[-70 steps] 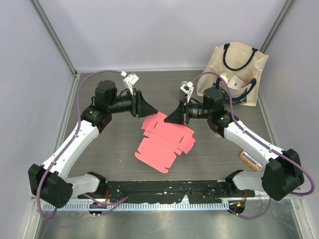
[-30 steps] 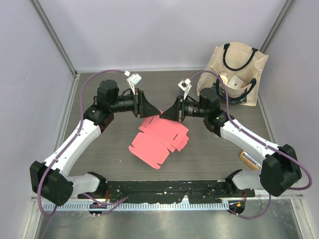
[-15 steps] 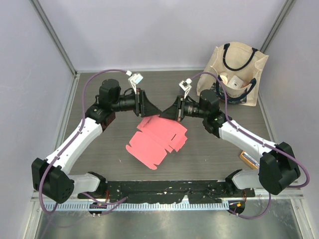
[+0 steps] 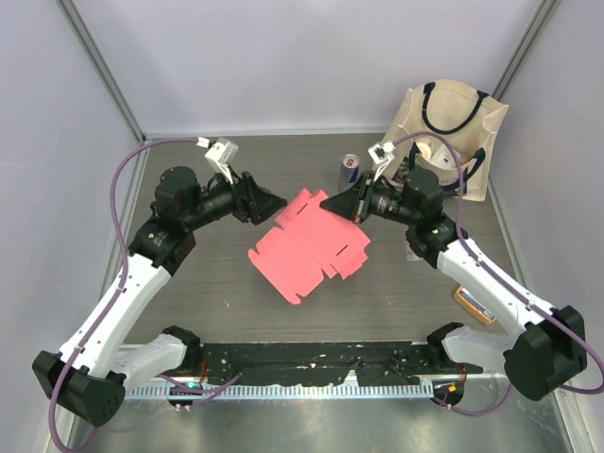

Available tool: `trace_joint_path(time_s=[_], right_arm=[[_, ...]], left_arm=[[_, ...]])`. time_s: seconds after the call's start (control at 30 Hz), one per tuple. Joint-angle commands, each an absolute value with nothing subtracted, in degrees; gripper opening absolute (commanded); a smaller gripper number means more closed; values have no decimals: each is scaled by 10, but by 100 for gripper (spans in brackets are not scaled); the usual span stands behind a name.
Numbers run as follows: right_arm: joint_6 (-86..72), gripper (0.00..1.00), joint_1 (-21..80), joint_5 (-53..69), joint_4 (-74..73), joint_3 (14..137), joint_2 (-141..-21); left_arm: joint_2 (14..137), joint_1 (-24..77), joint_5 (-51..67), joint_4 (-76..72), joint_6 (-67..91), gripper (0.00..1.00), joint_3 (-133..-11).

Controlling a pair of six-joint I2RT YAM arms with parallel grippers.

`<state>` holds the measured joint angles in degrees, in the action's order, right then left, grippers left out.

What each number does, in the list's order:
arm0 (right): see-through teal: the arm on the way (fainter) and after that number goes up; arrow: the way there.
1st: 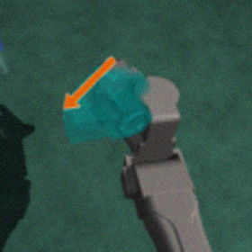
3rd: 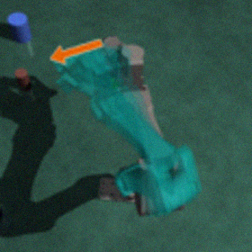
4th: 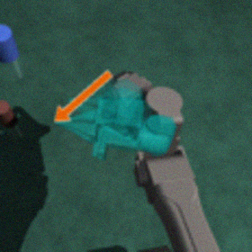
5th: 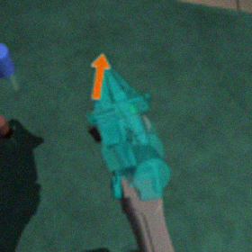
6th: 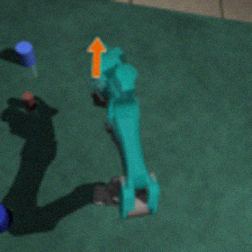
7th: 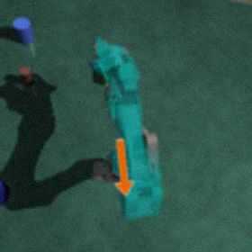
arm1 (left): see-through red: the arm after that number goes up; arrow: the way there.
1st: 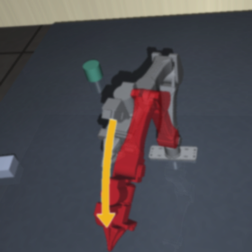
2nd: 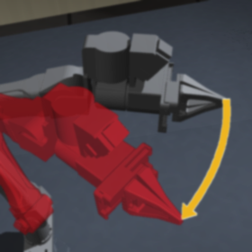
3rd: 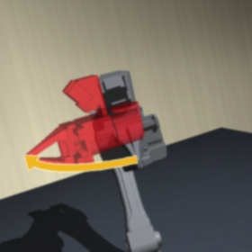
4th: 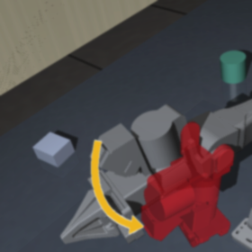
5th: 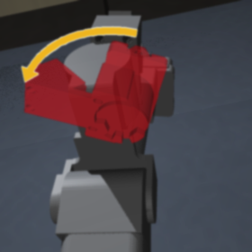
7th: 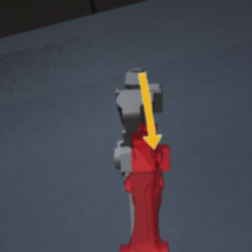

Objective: Fold the paper box

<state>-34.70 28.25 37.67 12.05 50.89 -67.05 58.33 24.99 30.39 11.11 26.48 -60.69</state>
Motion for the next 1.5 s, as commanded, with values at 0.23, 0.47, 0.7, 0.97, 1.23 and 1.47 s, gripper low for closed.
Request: trace_joint_path(time_s=[0.23, 0.47, 0.7, 0.97, 1.23, 1.47], right_arm=[[-481, 1, 175, 407, 242, 459, -632], [-503, 2, 174, 428, 272, 454, -635], [-522, 2, 174, 455, 301, 452, -640], [-540, 2, 174, 459, 330, 442, -648], [-544, 1, 174, 456, 333, 445, -655], [-544, 1, 174, 439, 324, 447, -658]], left_arm=[[633, 247, 350, 96, 272, 65, -619], [652, 247, 338, 121, 265, 50, -630], [670, 247, 340, 142, 260, 50, -644], [656, 246, 390, 85, 285, 40, -621], [654, 246, 429, 52, 301, 28, -613], [656, 247, 446, 39, 309, 21, -613]])
